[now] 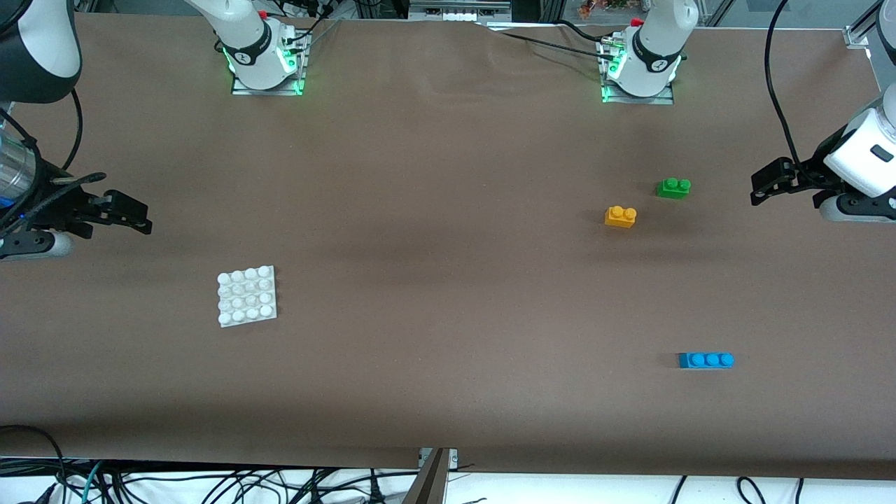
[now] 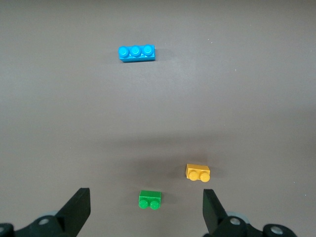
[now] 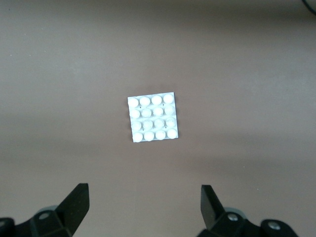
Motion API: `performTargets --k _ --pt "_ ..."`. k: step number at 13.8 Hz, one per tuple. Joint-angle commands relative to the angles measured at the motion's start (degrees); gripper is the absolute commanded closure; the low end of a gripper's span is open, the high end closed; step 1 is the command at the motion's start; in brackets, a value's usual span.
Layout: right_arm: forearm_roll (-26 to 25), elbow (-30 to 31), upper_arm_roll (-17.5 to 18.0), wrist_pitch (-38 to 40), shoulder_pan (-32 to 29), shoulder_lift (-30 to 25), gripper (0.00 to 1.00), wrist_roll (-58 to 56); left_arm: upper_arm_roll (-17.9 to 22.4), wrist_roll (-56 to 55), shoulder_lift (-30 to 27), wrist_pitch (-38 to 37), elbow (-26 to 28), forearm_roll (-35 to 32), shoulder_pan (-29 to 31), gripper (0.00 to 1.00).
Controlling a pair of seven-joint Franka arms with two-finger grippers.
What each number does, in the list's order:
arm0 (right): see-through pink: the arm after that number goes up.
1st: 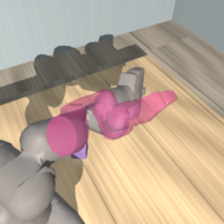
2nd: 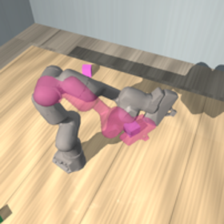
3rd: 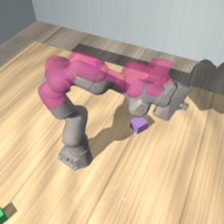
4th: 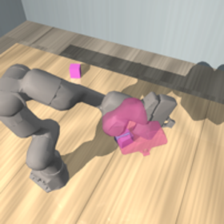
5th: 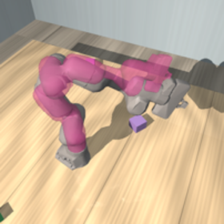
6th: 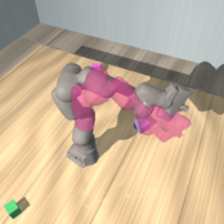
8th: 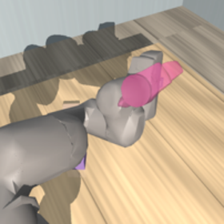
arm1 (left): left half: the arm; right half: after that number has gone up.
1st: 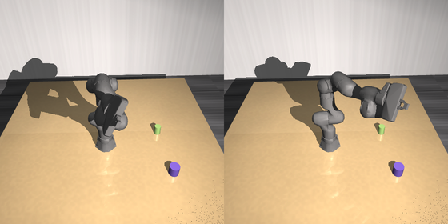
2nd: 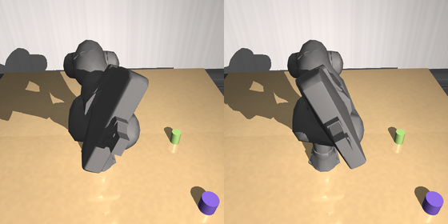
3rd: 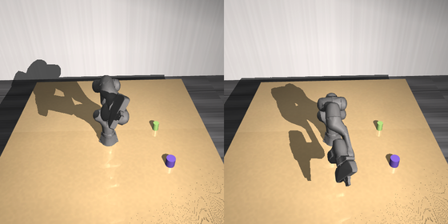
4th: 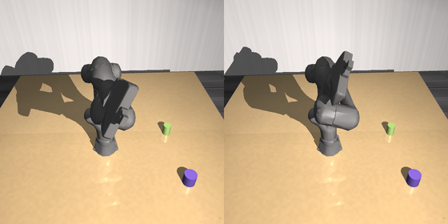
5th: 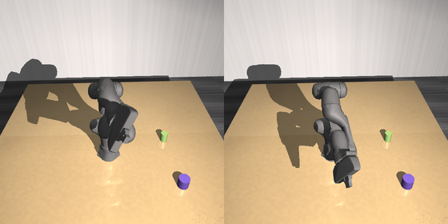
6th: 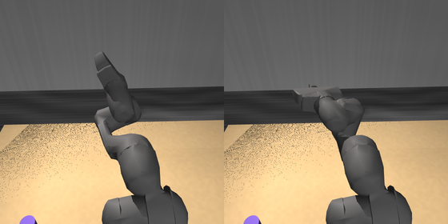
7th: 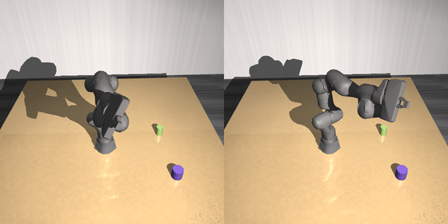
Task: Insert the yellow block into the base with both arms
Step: 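Reach the right gripper down to the white base plate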
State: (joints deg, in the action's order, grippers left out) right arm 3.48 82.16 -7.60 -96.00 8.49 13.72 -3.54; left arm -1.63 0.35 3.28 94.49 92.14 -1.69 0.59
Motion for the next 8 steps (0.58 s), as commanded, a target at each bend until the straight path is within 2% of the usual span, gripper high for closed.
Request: performTargets --k 1,8 --pt "0.3 0.5 0.0 -0.7 0.0 1.8 0.00 -0.3 0.5 1.4 0.5 -1.1 -1.5 0.4 -0.3 0.00" --pt "-0.1 0.5 0.0 -2.3 -0.1 7.7 0.00 -0.7 0.5 1.4 0.5 -1.1 -1.5 0.4 -0.3 0.00"
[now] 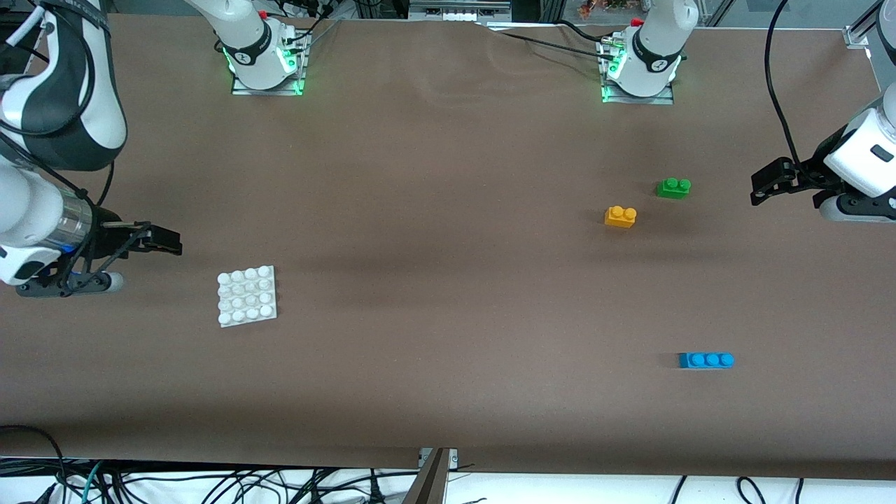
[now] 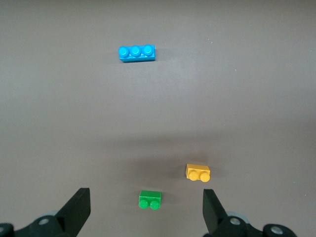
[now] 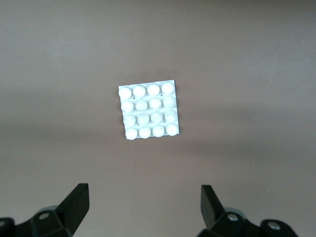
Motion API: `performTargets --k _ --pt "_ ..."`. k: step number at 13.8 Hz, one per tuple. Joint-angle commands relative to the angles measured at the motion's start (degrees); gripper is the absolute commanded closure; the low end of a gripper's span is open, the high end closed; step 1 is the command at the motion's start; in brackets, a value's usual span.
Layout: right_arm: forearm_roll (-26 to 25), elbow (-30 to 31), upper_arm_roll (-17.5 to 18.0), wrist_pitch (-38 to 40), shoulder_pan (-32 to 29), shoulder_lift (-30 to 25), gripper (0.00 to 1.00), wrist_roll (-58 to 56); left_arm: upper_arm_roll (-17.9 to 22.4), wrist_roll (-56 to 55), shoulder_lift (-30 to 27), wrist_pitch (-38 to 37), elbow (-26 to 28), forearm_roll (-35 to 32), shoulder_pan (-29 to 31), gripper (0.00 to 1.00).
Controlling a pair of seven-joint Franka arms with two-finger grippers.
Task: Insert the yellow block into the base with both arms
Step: 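Reach the right gripper down to the white base plate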
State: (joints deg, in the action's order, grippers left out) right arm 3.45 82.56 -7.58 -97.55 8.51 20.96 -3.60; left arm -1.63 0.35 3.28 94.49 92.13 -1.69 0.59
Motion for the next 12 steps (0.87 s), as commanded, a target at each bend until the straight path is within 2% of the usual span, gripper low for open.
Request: performTargets --k 1,2,5,8,10,12 --pt "-0.2 0.6 0.0 -2.2 -0.2 0.8 0.00 -1.7 0.5 1.4 0.5 -1.1 -1.5 0.4 -0.3 0.00" --pt "-0.2 3.3 0.0 -5.2 0.0 1.0 0.00 -3.4 0.5 1.4 0.5 -1.1 -1.5 0.5 -0.3 0.00" --pt "0.7 19.7 -0.4 -25.9 -0.2 -1.4 0.00 -11.8 0.5 1.4 0.5 -1.2 -1.5 0.5 -0.3 0.00" --pt "0.9 31.9 -0.9 -44.9 -0.4 -0.5 0.00 -13.7 0.5 1.4 0.5 -1.2 -1.5 0.4 -0.3 0.00" --pt "1.2 35.8 -0.9 -52.1 -0.4 1.3 0.00 -13.6 0.5 1.4 0.5 -1.1 -1.5 0.5 -0.3 0.00" --pt "5.3 35.8 -0.9 -52.7 -0.5 2.9 0.00 -13.9 0.5 1.4 0.5 -1.2 -1.5 0.4 -0.3 0.00"
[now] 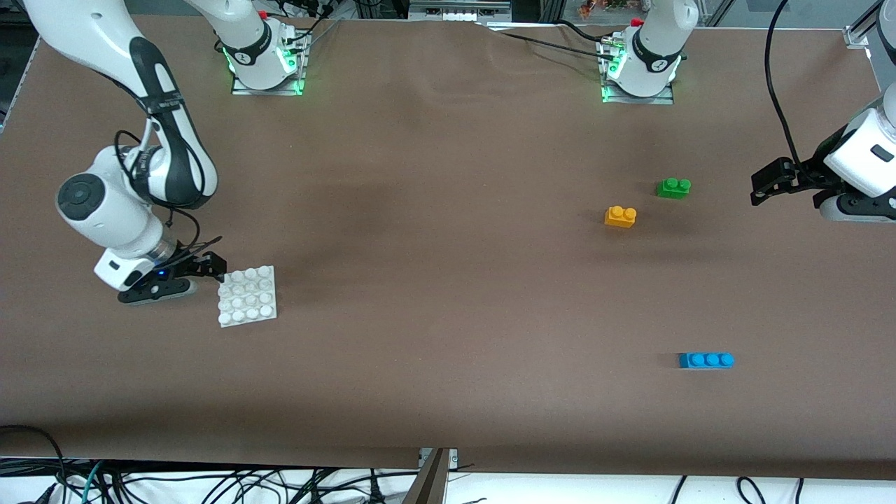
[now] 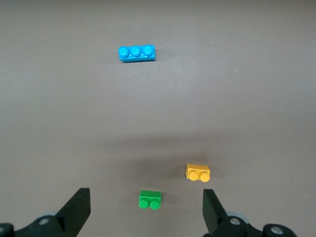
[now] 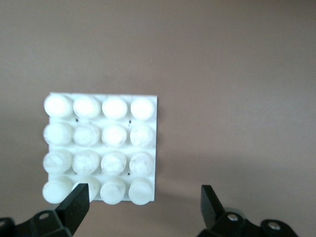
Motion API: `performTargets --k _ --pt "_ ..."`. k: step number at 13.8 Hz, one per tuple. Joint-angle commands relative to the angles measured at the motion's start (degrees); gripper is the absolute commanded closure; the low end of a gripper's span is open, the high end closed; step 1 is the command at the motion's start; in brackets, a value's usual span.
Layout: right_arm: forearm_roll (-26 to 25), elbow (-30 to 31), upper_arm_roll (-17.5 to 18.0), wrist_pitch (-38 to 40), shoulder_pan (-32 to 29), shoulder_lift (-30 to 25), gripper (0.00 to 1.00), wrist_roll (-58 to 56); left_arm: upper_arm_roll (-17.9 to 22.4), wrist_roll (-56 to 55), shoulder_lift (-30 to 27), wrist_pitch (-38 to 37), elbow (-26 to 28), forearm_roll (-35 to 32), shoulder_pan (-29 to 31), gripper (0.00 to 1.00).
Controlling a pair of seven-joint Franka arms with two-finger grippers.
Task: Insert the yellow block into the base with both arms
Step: 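Reach the right gripper down to the white base plate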
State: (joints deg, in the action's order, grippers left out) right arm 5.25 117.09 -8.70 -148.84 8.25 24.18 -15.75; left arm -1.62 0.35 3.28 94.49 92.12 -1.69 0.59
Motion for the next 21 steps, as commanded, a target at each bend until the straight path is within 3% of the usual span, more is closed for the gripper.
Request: performTargets --k 1,5,13,21 --pt "4.1 1.1 0.3 -1.5 -0.3 -0.2 0.00 -2.2 0.5 1.4 0.5 -1.2 -1.5 0.5 -0.3 0.00" --pt "4.6 -0.1 0.4 -1.6 -0.6 1.0 0.00 -2.4 0.5 1.4 0.5 -1.1 -1.5 0.5 -0.3 0.00" --pt "8.6 -9.0 1.5 -1.6 -0.6 10.2 0.00 -2.4 0.5 1.4 0.5 -1.1 -1.5 0.4 -0.3 0.00" --pt "13.2 -9.1 1.8 -4.4 -0.9 12.7 0.00 -5.9 0.5 1.4 0.5 -1.1 -1.5 0.4 -0.3 0.00"
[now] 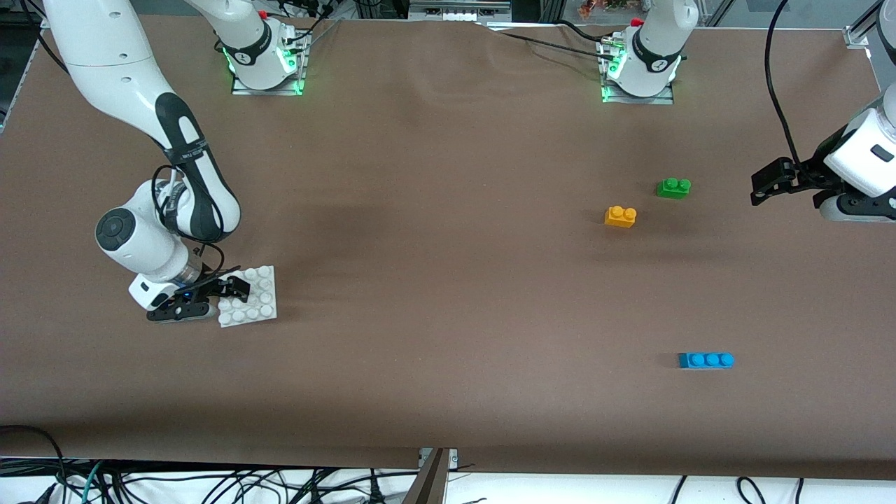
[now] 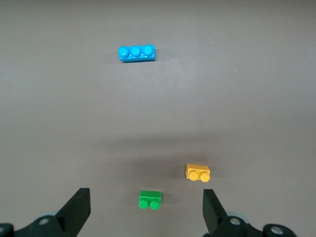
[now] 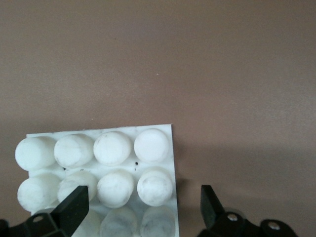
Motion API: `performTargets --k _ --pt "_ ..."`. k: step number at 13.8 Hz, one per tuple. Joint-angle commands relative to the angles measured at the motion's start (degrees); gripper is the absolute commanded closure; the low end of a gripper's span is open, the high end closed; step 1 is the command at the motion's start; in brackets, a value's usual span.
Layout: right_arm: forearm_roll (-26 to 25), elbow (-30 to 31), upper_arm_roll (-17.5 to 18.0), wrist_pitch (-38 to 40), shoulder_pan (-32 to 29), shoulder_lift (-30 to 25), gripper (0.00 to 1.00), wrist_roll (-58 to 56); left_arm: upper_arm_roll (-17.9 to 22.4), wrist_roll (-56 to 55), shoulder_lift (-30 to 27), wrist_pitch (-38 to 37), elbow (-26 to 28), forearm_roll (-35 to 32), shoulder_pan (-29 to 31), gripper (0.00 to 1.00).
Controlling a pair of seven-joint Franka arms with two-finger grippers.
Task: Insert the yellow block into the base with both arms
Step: 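Push the white base plate with the right gripper toward the table middle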
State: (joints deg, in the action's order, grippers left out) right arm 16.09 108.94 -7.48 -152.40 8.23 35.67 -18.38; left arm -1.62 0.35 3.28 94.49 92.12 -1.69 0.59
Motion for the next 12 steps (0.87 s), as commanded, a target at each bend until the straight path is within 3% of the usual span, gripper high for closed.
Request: performTargets --k 1,4,7,12 --pt "3.6 -0.9 0.5 -0.9 -1.3 1.5 0.01 -4.4 0.5 1.4 0.5 -1.1 -1.5 0.5 -0.3 0.00" --pt "7.2 -2.1 0.5 -0.7 -1.6 2.6 0.08 -8.7 0.5 1.4 0.5 -1.1 -1.5 0.4 -0.3 0.00" --pt "7.3 -2.2 0.5 -0.5 -1.9 2.7 0.21 -8.9 0.5 1.4 0.5 -1.1 -1.5 0.4 -0.3 0.00" --pt "9.0 -2.2 1.7 -0.4 -1.8 2.6 0.31 -8.8 0.5 1.4 0.5 -1.1 -1.4 0.5 -0.3 0.00"
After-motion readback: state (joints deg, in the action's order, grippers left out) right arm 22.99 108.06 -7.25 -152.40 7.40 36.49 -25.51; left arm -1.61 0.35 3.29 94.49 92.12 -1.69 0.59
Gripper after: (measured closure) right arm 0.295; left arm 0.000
